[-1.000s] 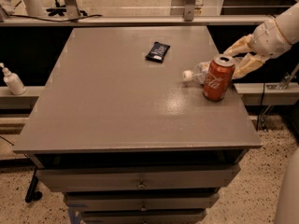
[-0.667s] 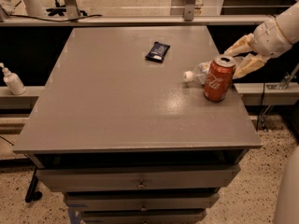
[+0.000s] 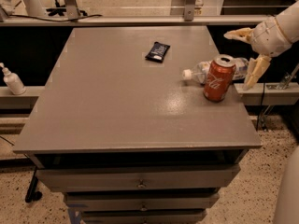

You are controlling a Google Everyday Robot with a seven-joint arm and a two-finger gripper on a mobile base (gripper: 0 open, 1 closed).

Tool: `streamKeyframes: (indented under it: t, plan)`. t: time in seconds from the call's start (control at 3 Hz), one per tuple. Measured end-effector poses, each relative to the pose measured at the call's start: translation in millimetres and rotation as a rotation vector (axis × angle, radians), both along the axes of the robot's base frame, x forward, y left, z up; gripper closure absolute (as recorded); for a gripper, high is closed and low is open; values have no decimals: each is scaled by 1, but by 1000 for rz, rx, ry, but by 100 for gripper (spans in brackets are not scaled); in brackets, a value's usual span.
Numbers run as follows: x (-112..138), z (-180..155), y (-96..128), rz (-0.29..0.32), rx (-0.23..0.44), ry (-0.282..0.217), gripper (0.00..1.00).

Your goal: Move blue plastic bottle near coke can

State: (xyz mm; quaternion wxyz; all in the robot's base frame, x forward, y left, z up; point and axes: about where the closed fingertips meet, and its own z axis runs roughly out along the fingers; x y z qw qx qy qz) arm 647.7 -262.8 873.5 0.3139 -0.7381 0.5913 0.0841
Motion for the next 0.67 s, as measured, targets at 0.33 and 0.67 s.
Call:
streamKeyframes:
  t: [0.33, 0.67]
  plan:
    - [-7, 7, -17, -33, 3, -11, 0]
    - [-24, 26, -40, -105, 6, -30, 0]
